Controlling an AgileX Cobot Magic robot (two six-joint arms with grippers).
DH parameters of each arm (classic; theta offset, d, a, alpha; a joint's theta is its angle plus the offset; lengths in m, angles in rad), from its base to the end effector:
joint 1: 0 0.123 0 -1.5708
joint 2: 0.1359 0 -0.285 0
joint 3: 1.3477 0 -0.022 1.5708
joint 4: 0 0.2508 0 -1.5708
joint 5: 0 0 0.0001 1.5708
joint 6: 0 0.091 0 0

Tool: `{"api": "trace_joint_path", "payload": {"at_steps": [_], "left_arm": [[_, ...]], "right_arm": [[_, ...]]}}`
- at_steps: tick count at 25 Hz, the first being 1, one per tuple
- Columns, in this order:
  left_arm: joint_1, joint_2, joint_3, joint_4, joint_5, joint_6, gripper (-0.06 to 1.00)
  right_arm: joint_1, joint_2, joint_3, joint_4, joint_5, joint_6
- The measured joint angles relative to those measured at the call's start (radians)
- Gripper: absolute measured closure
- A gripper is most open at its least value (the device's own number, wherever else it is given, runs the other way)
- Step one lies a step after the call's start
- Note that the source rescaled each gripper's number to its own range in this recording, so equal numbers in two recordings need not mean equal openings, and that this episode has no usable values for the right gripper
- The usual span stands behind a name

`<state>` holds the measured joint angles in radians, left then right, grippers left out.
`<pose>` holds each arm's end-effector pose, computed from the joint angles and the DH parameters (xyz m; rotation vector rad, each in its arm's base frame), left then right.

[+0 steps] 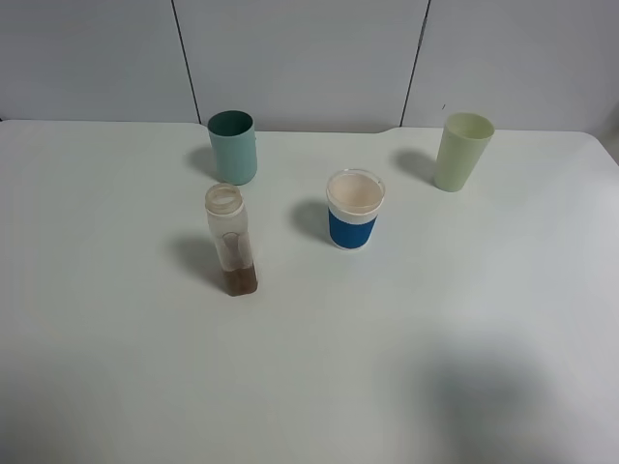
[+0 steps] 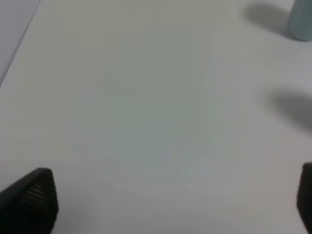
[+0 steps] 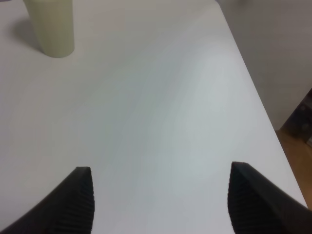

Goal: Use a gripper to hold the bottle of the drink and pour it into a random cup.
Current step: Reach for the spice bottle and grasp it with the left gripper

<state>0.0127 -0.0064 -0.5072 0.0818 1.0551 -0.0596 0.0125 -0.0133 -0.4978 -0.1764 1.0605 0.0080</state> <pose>-0.0067 0.0064 0.2799 -0.0773 2.0216 0.0679 -0.0071 -0.0140 0.2776 0.0047 2.0261 -0.1977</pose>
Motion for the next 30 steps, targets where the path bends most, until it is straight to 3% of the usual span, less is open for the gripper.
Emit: {"api": "trace_joint_path", "payload": {"at_steps": [30], "left_arm": [[0.000, 0.000, 0.000, 0.000, 0.000, 0.000, -0.06]], "right_arm": [[0.000, 0.000, 0.000, 0.000, 0.000, 0.000]]}}
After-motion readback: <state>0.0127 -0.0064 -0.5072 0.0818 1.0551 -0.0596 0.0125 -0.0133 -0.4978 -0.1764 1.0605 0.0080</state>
